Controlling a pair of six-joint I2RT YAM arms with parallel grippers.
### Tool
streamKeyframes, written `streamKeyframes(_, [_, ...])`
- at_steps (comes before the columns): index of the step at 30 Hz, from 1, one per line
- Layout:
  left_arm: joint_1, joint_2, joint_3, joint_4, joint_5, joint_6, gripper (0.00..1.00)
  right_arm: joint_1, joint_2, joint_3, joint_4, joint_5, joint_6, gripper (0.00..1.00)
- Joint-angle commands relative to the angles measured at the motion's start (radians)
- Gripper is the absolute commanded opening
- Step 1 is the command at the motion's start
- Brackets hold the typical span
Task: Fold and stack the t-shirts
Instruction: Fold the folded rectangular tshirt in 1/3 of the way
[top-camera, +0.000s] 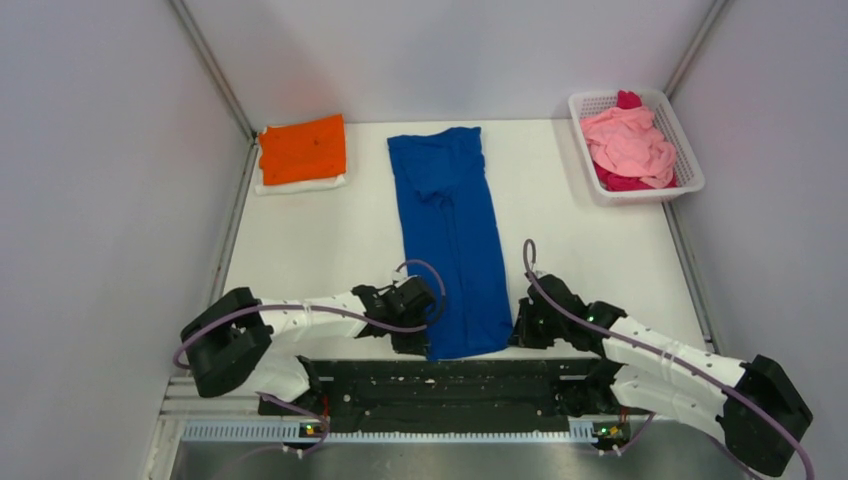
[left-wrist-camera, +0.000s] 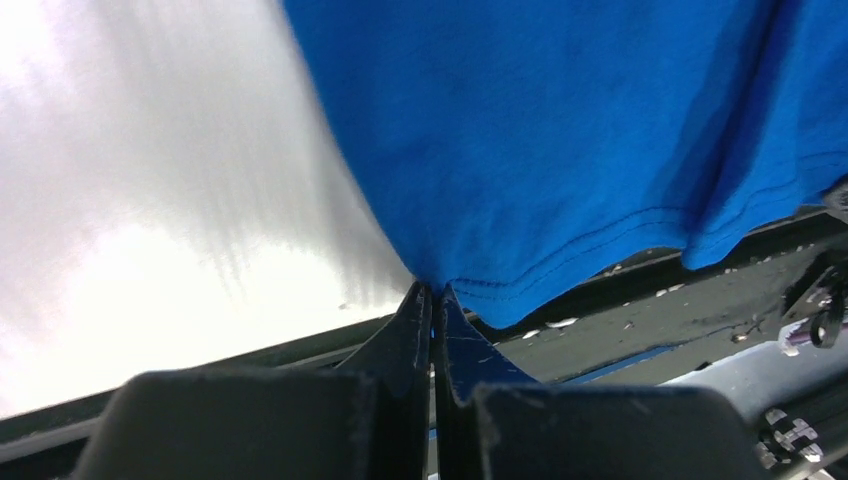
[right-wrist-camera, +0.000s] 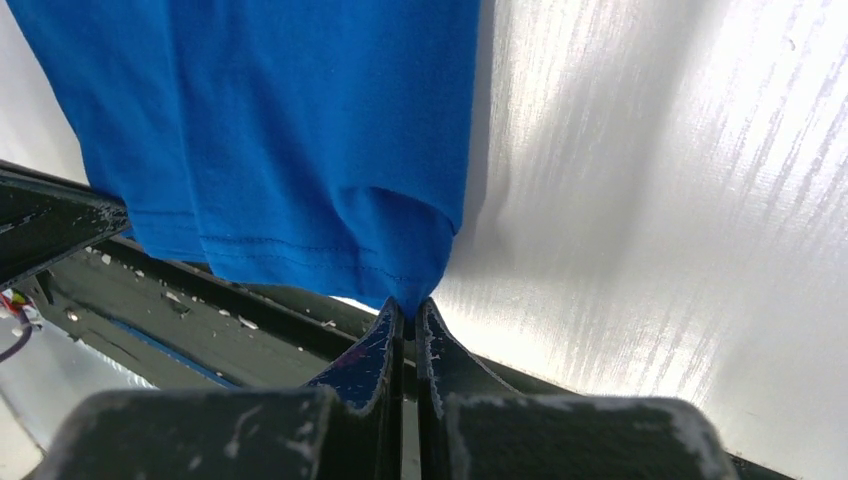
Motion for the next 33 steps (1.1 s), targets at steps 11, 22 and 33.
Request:
streamKeyframes(11, [-0.009,-0.288,-0.123,-0.096,0.016,-0.06,0.0,0.114,-0.136,-0.027,-0.031,-0.046,0.102,0.0])
streamKeyframes(22, [0.007,-0.35,-0.08,0.011,-0.06,0.009,0.0,0.134,-0.079,0.074,0.117,0.044,0.087,0.0])
streamKeyframes(33, [0.334,-0.189,0.078,0.127,-0.006,0.147,0.0,-0.087,0.188,0.287,0.291,0.088,-0.037,0.0])
